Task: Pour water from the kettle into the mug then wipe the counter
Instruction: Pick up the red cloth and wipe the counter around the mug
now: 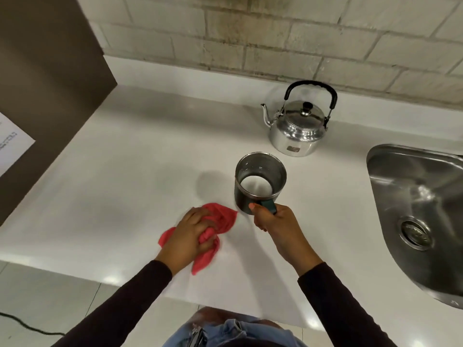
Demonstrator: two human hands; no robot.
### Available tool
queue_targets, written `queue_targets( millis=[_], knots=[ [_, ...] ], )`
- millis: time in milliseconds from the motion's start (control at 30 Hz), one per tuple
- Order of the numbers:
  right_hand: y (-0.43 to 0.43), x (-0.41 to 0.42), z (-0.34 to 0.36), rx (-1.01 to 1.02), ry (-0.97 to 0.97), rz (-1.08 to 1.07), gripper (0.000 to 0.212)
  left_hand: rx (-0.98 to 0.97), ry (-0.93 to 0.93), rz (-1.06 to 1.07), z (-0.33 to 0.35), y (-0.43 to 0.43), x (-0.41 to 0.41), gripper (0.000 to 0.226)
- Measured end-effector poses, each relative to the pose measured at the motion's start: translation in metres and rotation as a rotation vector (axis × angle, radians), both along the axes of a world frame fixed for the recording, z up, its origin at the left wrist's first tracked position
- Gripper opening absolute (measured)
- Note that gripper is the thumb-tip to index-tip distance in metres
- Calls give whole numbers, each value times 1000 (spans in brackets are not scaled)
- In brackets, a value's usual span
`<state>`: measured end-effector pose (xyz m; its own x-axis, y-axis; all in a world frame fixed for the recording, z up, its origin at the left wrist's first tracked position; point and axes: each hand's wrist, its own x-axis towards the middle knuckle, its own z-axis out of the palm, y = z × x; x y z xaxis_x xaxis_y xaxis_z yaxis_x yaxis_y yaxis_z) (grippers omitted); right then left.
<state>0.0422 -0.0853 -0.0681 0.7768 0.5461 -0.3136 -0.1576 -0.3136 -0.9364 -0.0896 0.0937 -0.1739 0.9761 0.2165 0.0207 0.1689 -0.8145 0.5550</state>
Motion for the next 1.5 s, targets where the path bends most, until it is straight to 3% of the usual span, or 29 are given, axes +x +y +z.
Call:
queue_targets(
  millis=[233,367,600,733,867,1033,1233,1500],
  knots=[
    [26,-24,-20,-37,56,79,44,-65,-42,425,6,63,-15,45],
    [36,-32,-29,-34,87,92,50,-126,-84,494,5,68,-13,26],
    [43,-39,-40,-33,116,98,44,-331,-226,566,13,64,-18,18],
    [47,-40,-43,-45,112,88,48,-385,-250,550,21,61,-26,31],
    [53,-37,-39,-52,147,94,49,-424,-283,498,27,56,-34,22],
    [44,-33,-27,-53,145,248,11,-401,-287,388,37,40,-47,19],
    [10,-17,-23,-108,-24,249,29,-350,-243,292,50,0,-57,29],
    [-80,28,-22,-125,51,157,23,-424,-225,233,54,-101,-36,23]
  ],
)
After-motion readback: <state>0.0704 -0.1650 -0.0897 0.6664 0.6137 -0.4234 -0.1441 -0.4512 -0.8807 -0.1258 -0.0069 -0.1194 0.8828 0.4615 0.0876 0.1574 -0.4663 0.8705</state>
